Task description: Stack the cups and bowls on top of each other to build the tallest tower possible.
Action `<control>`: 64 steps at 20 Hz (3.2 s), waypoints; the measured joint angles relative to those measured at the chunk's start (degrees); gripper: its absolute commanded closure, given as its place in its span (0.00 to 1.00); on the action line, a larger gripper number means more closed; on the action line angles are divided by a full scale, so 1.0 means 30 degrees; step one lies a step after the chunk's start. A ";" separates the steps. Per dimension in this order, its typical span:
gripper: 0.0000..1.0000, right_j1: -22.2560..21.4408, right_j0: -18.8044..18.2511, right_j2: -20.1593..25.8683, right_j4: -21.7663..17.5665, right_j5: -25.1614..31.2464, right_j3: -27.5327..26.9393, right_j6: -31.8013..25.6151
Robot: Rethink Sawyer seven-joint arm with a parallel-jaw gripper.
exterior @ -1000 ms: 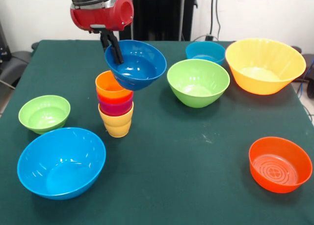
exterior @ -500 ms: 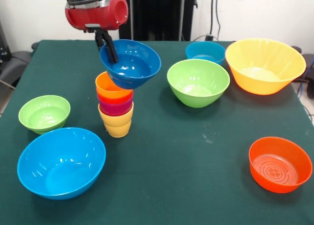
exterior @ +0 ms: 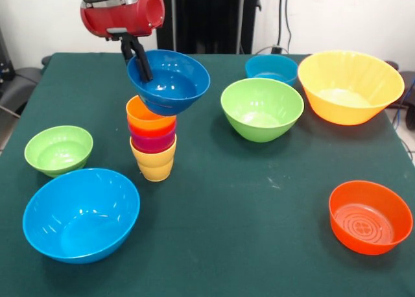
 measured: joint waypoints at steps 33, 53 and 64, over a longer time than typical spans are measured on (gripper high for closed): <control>1.00 0.1700 -0.1478 0.1542 -0.2309 -0.0004 0.0932 0.0000; 1.00 0.1802 -0.2726 0.2787 -0.2313 0.0000 0.1015 0.0000; 1.00 0.2606 -0.3425 0.3142 -0.2313 -0.0004 0.1020 0.0000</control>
